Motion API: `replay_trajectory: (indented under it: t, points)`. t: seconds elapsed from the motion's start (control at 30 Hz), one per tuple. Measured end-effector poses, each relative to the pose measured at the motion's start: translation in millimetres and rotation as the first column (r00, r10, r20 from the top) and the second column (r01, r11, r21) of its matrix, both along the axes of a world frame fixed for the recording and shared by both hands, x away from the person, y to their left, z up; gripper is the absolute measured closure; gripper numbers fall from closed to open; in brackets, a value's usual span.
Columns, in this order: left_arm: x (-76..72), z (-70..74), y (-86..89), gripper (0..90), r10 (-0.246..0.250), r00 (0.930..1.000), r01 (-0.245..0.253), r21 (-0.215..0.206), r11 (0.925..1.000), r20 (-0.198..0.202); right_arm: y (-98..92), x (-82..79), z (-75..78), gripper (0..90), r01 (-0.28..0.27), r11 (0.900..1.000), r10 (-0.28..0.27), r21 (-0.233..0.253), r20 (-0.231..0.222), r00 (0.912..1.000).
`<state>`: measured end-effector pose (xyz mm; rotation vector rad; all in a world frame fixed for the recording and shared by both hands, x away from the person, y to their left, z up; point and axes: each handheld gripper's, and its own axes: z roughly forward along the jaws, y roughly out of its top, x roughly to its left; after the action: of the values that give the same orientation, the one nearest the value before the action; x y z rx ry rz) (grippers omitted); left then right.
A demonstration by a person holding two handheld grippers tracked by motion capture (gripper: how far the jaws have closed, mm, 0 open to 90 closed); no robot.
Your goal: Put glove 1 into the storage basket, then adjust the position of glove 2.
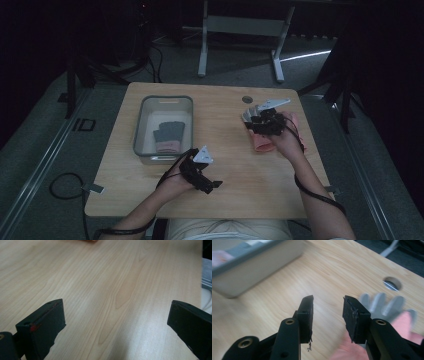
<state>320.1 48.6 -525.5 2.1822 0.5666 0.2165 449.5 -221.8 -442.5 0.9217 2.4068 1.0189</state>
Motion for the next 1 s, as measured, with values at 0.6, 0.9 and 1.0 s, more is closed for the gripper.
replay_trajectory:
  t: [0.6, 0.9, 1.0]
  points:
    - [-38.8, -27.5, 4.0, 1.2, 0.134, 0.987, -0.129, -0.06, 0.9899, 0.09, -27.7, 63.1, -29.6, 67.1, 0.133, 0.986, -0.138, -0.099, -0.044, 0.9894]
    - [-46.0, -31.4, 10.0, 1.2, 0.178, 0.9775, -0.167, -0.105, 0.9804, 0.113, -26.2, 79.2, -66.5, 59.6, 0.14, 0.977, -0.161, -0.164, -0.122, 0.9794]
    - [-45.0, -33.5, 8.6, 1.2, 0.167, 0.9796, -0.155, -0.103, 0.9825, 0.113, -25.4, 79.7, -75.5, 61.9, 0.13, 0.976, -0.153, -0.172, -0.128, 0.9799]
